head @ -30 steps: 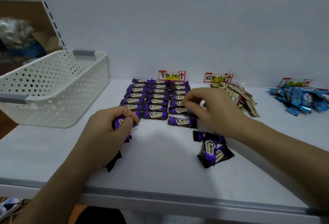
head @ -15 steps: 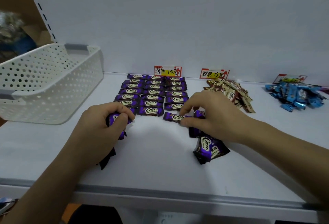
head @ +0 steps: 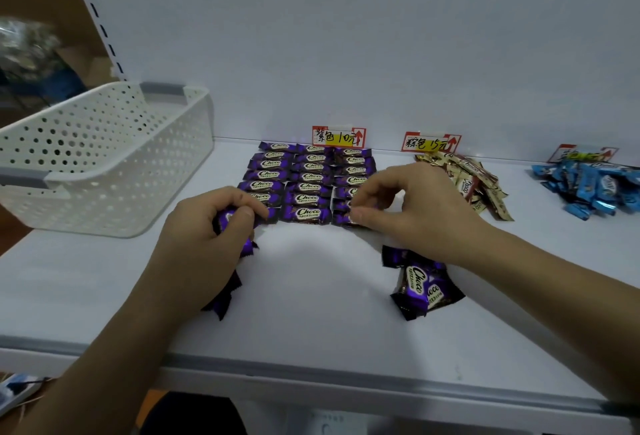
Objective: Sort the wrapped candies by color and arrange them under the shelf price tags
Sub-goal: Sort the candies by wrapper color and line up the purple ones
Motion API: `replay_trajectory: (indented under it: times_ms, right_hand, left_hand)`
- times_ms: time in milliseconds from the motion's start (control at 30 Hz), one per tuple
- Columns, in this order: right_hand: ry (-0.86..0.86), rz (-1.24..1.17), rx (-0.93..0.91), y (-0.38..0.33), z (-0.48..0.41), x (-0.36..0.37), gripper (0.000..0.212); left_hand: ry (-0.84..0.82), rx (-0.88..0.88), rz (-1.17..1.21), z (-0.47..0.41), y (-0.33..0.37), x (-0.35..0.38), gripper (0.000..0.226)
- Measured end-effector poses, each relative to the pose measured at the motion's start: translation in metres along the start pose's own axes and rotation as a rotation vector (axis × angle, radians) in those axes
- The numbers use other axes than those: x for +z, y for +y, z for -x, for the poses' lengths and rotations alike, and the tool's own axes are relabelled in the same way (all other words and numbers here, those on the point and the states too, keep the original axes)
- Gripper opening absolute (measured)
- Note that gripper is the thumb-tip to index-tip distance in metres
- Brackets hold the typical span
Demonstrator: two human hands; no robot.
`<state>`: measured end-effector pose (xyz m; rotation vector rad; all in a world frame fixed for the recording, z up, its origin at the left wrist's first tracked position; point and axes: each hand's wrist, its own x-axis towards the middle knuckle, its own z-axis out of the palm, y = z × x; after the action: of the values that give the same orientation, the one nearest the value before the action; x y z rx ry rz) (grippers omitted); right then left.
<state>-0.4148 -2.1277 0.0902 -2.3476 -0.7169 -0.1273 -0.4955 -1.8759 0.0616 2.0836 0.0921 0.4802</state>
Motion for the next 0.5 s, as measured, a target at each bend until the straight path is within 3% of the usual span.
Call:
replay_trajectory:
  times_ms: [67,233,333,500]
  right_hand:
    - [-0.026,-0.155,-0.021,-0.022,-0.001,0.007,0.008]
    - [-0.367,-0.497,0.087,-0.085,-0.003,0.044,0.042]
    - [-0.333,-0.604,0.063,-0.098,-0.006,0.059,0.044]
    - [-0.238,-0.581,0.075,-0.1,-0.009,0.054,0.023]
  left_hand:
    - [0.094,-0.077,0.115,-0.006,-0.002,0.001,0.03]
    - [0.327,-0.082,0.294,-0.013,0.007,0.001,0.022]
    - [0.437,-0.11,0.444,-0.015,0.007,0.001,0.017]
    - [0.543,-0.207,0.696,-0.016,0.011,-0.007,0.014]
